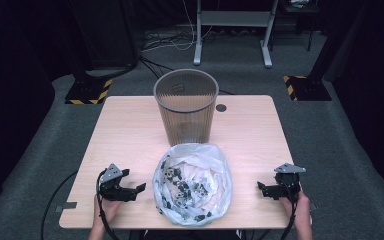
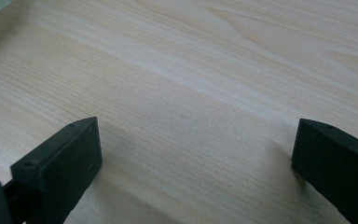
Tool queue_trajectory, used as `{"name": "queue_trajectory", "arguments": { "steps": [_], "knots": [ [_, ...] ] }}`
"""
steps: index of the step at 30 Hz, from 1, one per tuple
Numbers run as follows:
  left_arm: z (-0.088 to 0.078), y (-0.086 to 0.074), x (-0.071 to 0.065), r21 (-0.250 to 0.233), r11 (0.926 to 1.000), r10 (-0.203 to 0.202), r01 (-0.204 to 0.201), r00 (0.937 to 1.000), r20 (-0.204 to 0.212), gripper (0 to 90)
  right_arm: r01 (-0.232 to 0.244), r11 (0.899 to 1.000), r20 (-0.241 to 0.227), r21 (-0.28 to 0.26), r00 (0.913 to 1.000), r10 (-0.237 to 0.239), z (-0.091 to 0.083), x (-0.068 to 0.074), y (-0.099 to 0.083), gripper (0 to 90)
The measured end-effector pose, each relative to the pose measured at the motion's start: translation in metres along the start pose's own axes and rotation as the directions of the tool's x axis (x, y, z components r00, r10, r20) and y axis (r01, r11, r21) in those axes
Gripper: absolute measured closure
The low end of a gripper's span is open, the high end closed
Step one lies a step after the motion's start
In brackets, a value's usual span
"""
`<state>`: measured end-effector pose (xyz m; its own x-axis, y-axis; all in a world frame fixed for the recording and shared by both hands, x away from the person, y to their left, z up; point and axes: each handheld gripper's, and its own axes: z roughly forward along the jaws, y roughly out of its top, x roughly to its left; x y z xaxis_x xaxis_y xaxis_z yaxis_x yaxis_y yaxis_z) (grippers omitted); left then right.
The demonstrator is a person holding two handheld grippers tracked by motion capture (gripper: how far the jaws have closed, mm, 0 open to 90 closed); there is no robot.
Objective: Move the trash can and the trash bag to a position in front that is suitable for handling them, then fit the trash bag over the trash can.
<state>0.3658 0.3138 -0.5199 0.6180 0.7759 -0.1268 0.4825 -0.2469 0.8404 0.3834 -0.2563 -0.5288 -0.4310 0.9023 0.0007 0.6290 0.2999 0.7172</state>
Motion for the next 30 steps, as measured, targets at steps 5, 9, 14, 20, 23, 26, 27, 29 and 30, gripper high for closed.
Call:
{"name": "queue_trajectory", "arguments": {
  "steps": [5,9,14,20,23,26,27,29,30],
  "knots": [
    [0.0,-0.003,0.001,-0.008,0.9999,-0.013,0.013,0.9998,-0.013,4.9,0.0,1.0,0.003,-0.001,1.0,0.0,0.0,0.0,0.0,0.6],
    [0.0,-0.004,0.002,-0.012,0.9996,-0.025,0.025,0.9996,-0.014,5.0,-0.004,1.0,0.006,-0.001,1.0,0.004,0.0,0.0,0.0,0.6],
    [-0.002,-0.005,0.001,-0.033,0.9993,-0.021,0.02,0.9996,-0.019,5.1,-0.002,1.0,0.007,-0.001,1.0,0.002,0.0,0.0,0.0,0.7],
    [-0.006,-0.005,0.0,-0.056,0.998,-0.03,0.029,0.9996,-0.005,4.9,0.018,1.0,0.008,-0.011,0.9998,-0.018,-0.001,0.002,0.0,1.7],
    [-0.008,-0.005,0.0,-0.069,0.9968,-0.04,0.04,0.9992,-0.001,5.1,0.03,0.999,0.004,-0.013,0.9996,-0.03,-0.001,0.002,-0.001,1.7],
    [-0.009,-0.005,-0.002,-0.079,0.9957,-0.048,0.048,0.9988,0.003,5.3,0.035,0.999,-0.001,-0.013,0.9994,-0.035,-0.001,0.003,-0.001,1.7],
    [-0.01,-0.005,-0.003,-0.083,0.9953,-0.05,0.051,0.9987,0.009,5.3,0.034,0.999,-0.001,-0.013,0.9994,-0.034,-0.001,0.003,-0.001,1.6],
    [-0.01,-0.005,-0.004,-0.088,0.9947,-0.051,0.052,0.9986,0.012,5.5,0.028,1.0,-0.001,-0.01,0.9996,-0.028,-0.001,0.003,0.0,1.6],
    [-0.01,-0.005,-0.005,-0.087,0.995,-0.049,0.05,0.9987,0.016,5.6,0.023,1.0,-0.002,-0.008,0.9997,-0.023,-0.001,0.003,0.0,1.5]
  ]
}}
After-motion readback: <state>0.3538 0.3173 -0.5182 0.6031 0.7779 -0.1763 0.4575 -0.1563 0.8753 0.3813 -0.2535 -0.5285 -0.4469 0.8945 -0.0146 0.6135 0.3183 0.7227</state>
